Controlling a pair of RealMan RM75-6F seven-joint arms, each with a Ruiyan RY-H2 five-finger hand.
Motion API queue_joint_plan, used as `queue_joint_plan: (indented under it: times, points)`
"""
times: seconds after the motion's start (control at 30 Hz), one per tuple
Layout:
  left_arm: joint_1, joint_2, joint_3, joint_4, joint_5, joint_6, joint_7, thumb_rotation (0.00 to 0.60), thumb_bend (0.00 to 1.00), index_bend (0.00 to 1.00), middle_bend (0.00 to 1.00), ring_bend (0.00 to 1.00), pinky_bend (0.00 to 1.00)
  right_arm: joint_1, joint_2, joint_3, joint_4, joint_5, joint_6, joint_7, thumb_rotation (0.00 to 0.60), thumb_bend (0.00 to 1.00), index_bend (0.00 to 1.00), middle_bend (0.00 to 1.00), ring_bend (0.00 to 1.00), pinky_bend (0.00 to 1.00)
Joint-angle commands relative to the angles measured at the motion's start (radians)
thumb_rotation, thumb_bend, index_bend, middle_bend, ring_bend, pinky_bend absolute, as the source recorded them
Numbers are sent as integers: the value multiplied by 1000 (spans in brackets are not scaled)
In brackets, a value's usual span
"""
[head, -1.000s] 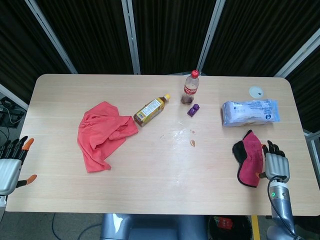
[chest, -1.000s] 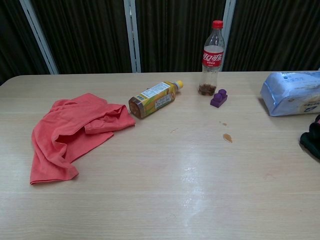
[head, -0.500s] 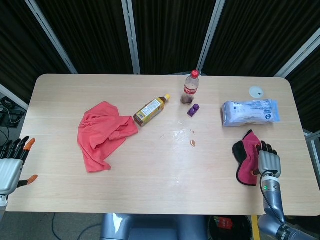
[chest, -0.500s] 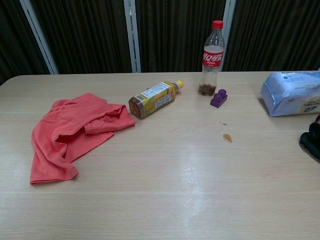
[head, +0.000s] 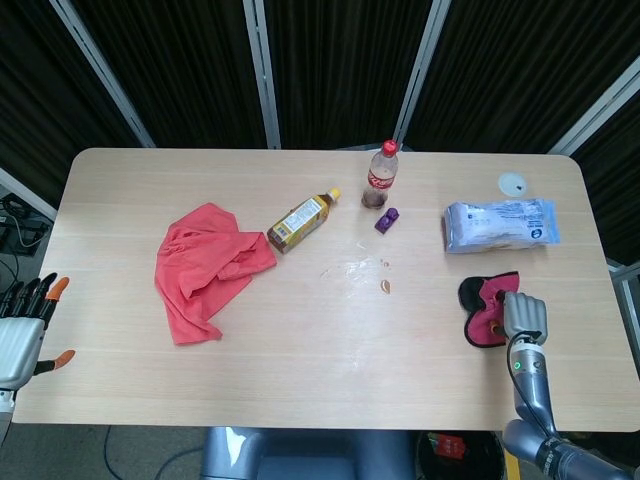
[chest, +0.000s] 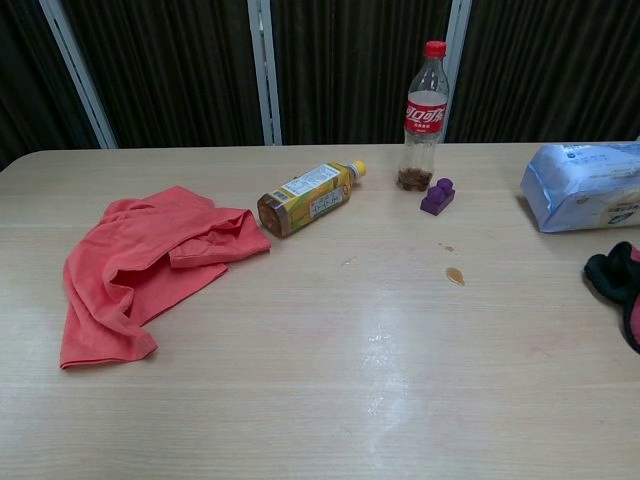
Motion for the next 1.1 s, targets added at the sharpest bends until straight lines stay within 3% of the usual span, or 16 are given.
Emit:
queue_joint_plan:
  times: [0.03,0.27,0.43,0.67,1.1]
  points:
    - [0,0,0,-2,-1,0,-2,600,0,0,0,0,0,-3,-4,-17,-20,-70,34,49,600,445,703,595,516,745]
    - [0,1,0,-6,-4,-1,-3,600,0,2,0,0,0,15,-12,-20,-96,-120,57,35,600,448,724,599,520,748]
    - [1,2,-4,-8,-15,-2,-13,600,0,5,0,0,0,67,-62,8,-94,-99,34,-25,600,450,725,598,520,747]
    - [-1,5,-1,-8,-13,-9,-26,600,0,11,0,0,0,129,-134,42,-22,-55,4,-89,600,450,725,598,520,747]
    - [-4,6,2,-9,-16,-21,-39,600,0,13,0,0,0,237,-281,101,101,-28,-40,-81,600,453,730,599,521,747]
